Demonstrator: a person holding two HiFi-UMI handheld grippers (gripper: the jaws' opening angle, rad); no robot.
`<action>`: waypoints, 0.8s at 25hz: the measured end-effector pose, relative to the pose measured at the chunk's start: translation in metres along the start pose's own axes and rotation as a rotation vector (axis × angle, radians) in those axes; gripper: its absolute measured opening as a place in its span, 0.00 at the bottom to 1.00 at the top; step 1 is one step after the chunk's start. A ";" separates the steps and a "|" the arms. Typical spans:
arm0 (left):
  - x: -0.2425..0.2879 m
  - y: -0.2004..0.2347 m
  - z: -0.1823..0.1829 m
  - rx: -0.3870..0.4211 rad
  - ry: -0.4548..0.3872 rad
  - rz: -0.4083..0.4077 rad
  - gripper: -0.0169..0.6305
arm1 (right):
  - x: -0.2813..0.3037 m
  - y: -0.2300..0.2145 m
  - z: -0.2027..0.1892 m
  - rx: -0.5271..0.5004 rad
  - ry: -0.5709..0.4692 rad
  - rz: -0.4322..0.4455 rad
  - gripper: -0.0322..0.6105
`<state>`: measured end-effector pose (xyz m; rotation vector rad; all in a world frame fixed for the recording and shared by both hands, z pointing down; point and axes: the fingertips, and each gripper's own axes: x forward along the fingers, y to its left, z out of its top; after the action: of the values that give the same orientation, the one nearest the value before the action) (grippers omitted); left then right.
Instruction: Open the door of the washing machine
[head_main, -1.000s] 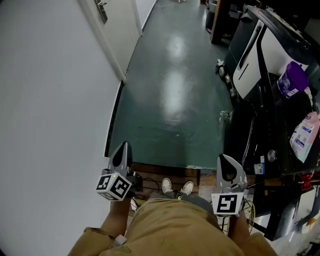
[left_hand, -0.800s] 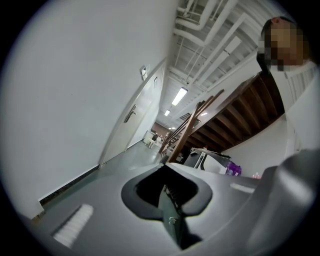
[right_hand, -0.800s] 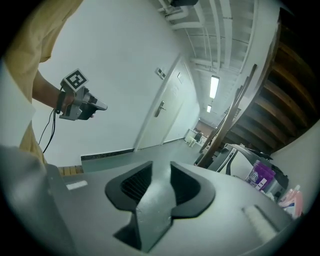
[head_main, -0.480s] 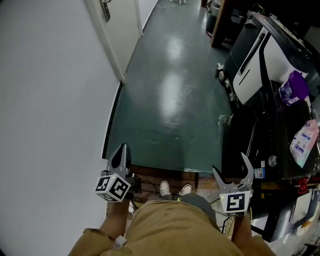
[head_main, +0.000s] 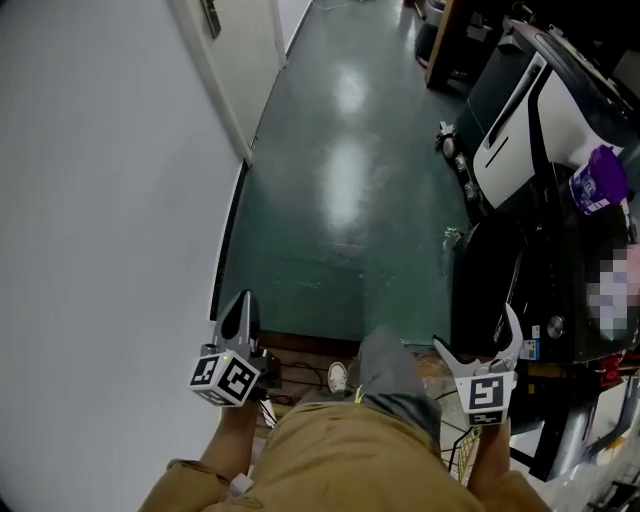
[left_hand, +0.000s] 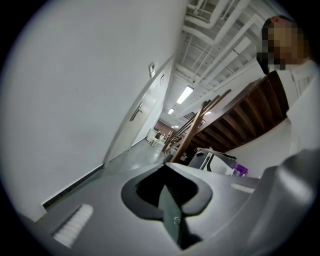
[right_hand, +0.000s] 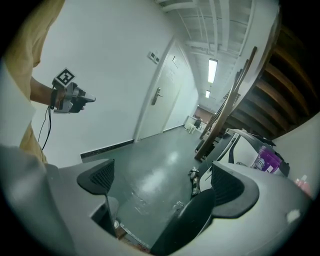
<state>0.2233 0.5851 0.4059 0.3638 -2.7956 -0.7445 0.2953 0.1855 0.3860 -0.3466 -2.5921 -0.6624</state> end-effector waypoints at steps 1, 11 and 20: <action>0.005 0.002 0.001 0.001 0.004 0.002 0.12 | 0.005 0.000 -0.001 -0.001 0.010 -0.003 0.95; 0.128 0.000 -0.025 0.027 0.145 -0.048 0.12 | 0.084 -0.028 -0.021 0.069 0.091 -0.021 0.95; 0.345 -0.072 -0.016 0.125 0.340 -0.186 0.12 | 0.197 -0.135 -0.016 0.213 0.200 -0.081 0.94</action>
<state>-0.0850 0.4160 0.4344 0.7092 -2.5135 -0.4890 0.0831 0.0882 0.4384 -0.1025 -2.4642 -0.4179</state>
